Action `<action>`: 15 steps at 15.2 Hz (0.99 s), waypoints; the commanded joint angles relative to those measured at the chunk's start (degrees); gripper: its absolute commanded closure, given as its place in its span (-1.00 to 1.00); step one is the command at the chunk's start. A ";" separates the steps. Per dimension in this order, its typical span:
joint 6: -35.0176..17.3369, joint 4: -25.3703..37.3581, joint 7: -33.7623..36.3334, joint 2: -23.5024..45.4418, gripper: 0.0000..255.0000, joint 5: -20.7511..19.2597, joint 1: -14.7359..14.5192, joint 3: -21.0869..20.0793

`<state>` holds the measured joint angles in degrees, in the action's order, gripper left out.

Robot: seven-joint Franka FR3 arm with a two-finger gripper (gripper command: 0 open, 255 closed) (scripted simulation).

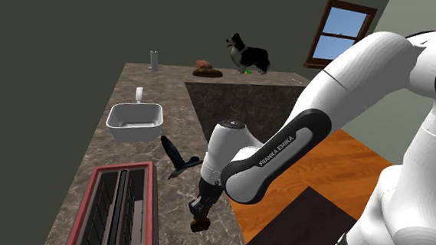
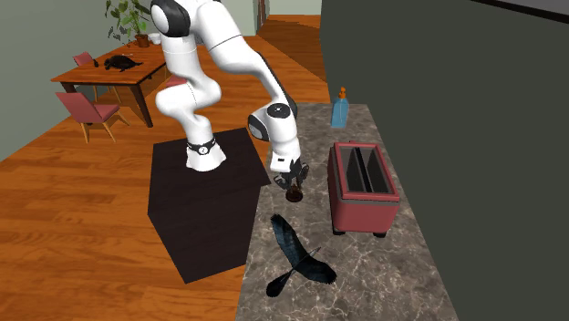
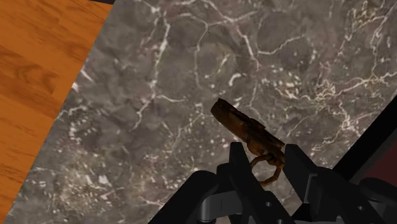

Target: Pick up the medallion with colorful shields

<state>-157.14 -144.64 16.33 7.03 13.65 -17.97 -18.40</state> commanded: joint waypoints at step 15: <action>6.76 0.58 0.02 -6.26 1.00 1.07 0.28 -0.22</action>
<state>-151.14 -144.39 16.25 1.19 14.78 -17.72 -18.65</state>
